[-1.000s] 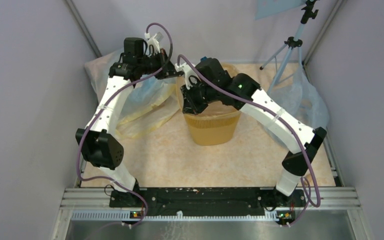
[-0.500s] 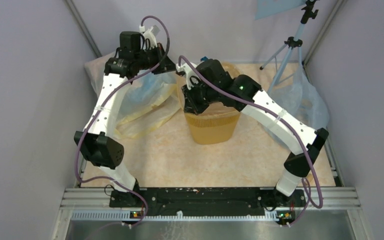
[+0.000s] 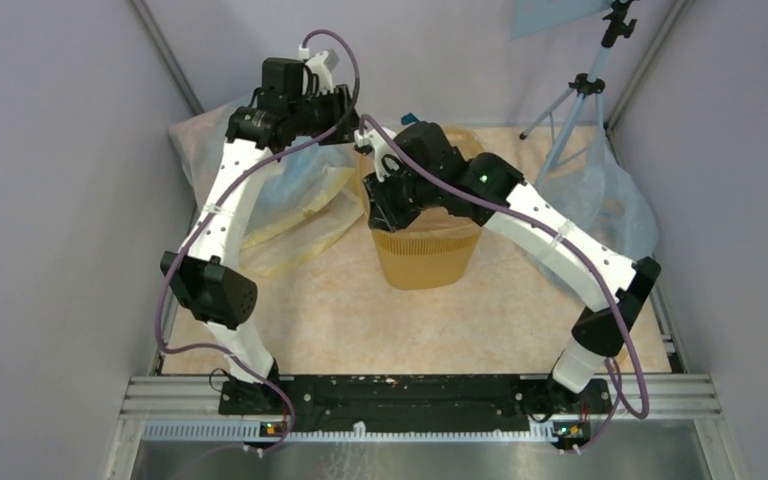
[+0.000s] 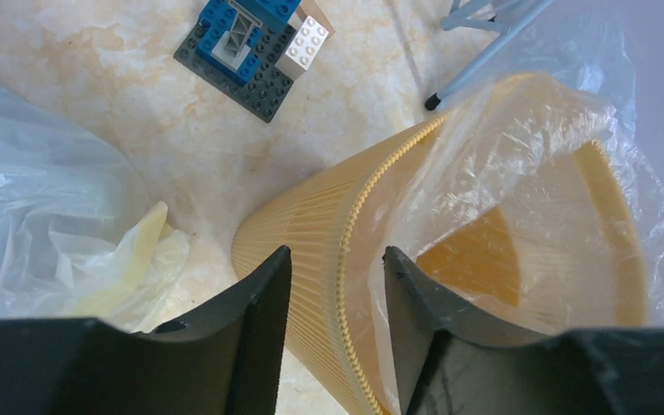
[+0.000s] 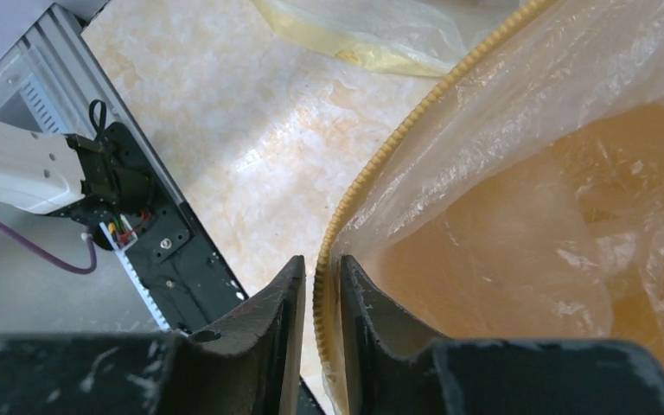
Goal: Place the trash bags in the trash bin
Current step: Place the trash bag in the trash bin.
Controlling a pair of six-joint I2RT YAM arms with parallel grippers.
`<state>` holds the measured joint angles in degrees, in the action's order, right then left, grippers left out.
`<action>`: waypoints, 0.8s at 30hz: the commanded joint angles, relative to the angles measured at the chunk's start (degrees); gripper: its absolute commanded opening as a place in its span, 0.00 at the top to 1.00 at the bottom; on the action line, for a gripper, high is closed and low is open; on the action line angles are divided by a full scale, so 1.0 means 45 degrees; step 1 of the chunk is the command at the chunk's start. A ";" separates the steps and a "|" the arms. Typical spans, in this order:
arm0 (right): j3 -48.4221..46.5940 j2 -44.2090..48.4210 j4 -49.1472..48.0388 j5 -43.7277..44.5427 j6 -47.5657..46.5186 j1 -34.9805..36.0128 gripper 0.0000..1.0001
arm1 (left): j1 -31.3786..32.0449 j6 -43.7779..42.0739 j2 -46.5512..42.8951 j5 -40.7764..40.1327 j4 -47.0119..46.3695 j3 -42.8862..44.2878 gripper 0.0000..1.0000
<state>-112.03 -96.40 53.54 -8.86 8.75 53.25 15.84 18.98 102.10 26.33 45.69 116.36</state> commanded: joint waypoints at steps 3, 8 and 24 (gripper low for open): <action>0.0140 0.0225 0.0031 0.0094 -0.0040 0.0110 0.77 | -0.0082 0.0137 -0.0776 -0.0869 -0.0447 0.0090 0.47; 0.0089 0.0258 0.0062 0.0065 -0.0089 0.0109 0.70 | -0.0091 0.0299 -0.0989 -0.0779 -0.0683 0.0009 0.39; -0.0892 0.0175 0.0241 0.1013 -0.0079 0.0100 0.14 | -0.0083 0.0177 -0.1257 -0.0655 -0.0789 -0.0176 0.31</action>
<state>-111.96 -96.40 54.65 -6.94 8.73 53.25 15.68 19.86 99.83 23.68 44.60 115.46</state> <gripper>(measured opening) 0.811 0.686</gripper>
